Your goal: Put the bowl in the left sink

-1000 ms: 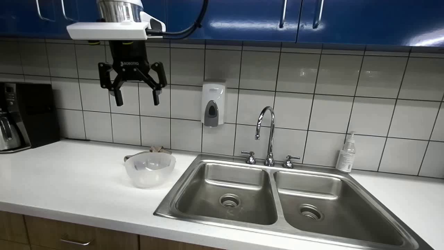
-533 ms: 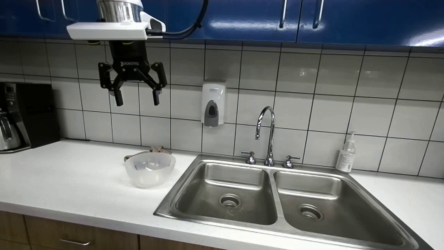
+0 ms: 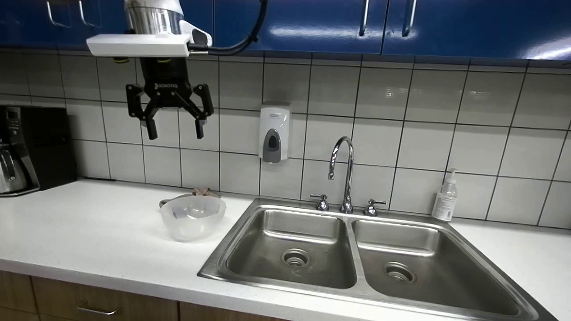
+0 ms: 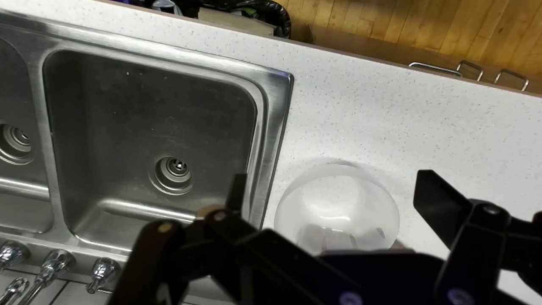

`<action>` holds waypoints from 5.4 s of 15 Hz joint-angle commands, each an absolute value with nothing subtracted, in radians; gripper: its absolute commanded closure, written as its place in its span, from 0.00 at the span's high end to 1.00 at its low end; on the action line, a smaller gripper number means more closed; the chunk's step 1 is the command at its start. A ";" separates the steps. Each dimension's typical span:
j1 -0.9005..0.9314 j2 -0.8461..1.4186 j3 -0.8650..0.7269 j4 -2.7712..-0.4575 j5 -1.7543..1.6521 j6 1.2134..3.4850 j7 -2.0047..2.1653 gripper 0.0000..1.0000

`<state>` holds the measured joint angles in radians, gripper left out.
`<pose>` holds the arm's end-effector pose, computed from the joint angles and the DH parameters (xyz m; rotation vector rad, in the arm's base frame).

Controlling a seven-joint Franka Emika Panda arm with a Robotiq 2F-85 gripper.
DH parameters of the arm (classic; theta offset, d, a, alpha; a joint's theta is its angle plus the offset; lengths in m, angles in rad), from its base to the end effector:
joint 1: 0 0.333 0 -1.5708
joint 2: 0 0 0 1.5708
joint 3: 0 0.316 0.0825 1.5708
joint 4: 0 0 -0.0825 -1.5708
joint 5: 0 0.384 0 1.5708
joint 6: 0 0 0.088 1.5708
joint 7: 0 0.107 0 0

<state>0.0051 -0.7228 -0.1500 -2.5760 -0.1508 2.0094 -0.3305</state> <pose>0.3445 -0.0632 0.5018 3.0321 0.4102 0.2143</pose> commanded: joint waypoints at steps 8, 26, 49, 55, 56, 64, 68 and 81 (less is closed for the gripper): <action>0.074 -0.496 -0.102 -2.636 -0.116 2.298 -0.322 1.00; 0.099 0.015 0.016 -2.425 -0.116 2.539 -0.382 1.00; 0.091 0.257 0.049 -2.344 -0.273 2.651 -0.330 1.00; 0.088 0.265 0.055 -2.331 -0.259 2.630 -0.339 1.00; 0.088 0.265 0.055 -2.330 -0.260 2.629 -0.339 1.00; 0.082 0.258 0.063 -2.317 -0.239 2.626 -0.349 0.42; 0.078 0.256 0.070 -2.309 -0.224 2.626 -0.352 0.11; 0.086 0.210 0.041 -2.303 -0.254 2.564 -0.304 0.01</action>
